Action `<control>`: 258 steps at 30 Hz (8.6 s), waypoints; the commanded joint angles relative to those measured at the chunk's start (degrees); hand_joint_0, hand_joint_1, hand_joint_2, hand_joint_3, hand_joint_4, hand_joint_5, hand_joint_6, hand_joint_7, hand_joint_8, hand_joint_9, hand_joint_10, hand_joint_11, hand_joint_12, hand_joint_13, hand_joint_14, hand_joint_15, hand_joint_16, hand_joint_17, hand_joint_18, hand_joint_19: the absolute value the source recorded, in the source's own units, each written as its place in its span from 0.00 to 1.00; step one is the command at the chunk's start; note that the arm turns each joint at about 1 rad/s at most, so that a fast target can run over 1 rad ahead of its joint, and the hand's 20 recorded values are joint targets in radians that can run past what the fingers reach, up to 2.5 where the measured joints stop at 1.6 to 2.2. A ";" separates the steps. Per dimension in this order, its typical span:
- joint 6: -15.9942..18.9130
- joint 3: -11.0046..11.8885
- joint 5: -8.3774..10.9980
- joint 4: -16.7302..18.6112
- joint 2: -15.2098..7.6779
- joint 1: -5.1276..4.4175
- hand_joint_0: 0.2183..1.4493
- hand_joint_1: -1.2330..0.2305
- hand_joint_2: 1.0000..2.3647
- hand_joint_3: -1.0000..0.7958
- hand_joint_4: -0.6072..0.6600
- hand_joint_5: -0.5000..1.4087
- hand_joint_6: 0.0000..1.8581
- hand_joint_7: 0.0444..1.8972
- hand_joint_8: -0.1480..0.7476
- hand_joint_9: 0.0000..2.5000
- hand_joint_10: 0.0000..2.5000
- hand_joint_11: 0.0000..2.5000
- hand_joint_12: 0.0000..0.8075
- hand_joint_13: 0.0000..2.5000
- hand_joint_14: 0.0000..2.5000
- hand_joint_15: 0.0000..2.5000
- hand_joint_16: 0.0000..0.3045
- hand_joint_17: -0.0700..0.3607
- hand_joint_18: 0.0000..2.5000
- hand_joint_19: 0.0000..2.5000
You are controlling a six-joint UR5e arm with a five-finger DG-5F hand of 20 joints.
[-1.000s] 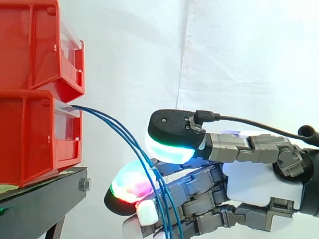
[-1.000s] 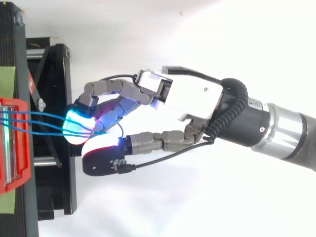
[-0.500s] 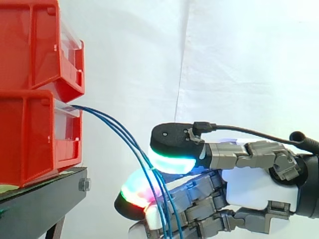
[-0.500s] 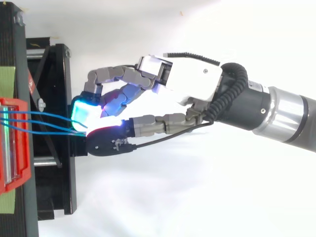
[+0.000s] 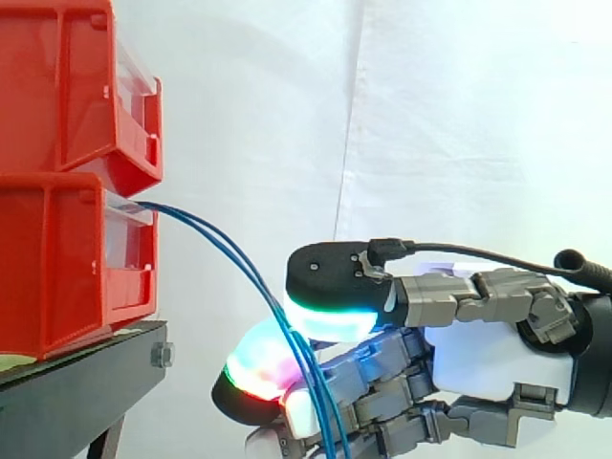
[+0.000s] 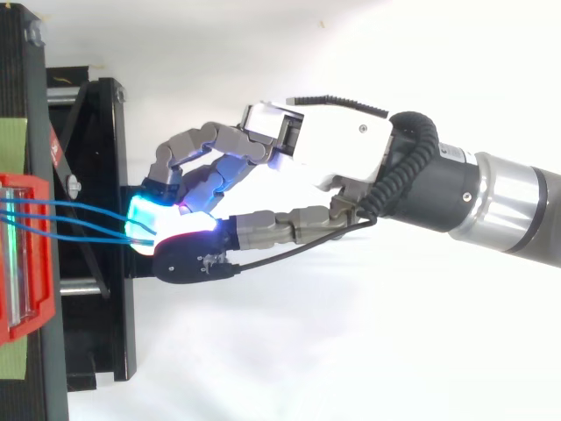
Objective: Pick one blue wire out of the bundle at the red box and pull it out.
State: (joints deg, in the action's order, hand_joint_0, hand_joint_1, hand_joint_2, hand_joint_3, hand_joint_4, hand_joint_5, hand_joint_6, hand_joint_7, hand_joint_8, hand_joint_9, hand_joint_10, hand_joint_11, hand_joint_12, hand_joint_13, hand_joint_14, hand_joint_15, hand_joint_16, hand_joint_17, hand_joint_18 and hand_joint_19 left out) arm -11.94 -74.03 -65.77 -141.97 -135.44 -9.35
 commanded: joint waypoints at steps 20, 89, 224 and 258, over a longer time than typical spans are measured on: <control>1.48 0.91 -2.61 -0.32 0.71 -0.31 0.39 0.31 0.01 0.48 0.82 0.18 0.41 0.50 0.63 0.40 0.01 0.24 0.58 0.35 0.01 0.15 0.20 0.48 0.35 0.18; 2.36 0.91 -3.66 -5.86 3.43 0.13 0.26 0.44 0.01 0.35 0.74 0.19 0.33 0.58 0.60 0.38 0.01 0.27 0.58 0.33 0.01 0.18 0.21 0.49 0.32 0.23; 2.36 0.91 -5.68 -15.44 8.00 -0.23 0.29 0.35 0.09 0.57 0.63 0.17 0.48 0.41 0.65 0.42 0.00 0.30 0.64 0.36 0.00 0.18 0.25 0.55 0.38 0.19; 7.02 -6.47 -5.51 -20.62 14.24 0.13 0.28 0.35 0.15 0.57 0.62 0.17 0.48 0.42 0.66 0.42 0.01 0.30 0.65 0.36 0.01 0.18 0.25 0.56 0.38 0.19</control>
State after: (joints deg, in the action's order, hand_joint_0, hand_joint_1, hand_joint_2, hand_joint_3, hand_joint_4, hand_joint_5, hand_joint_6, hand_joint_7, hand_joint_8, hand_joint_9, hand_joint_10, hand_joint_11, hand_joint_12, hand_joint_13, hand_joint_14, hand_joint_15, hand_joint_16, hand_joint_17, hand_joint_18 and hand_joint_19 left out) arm -4.86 -80.49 -71.25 -162.56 -121.12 -9.18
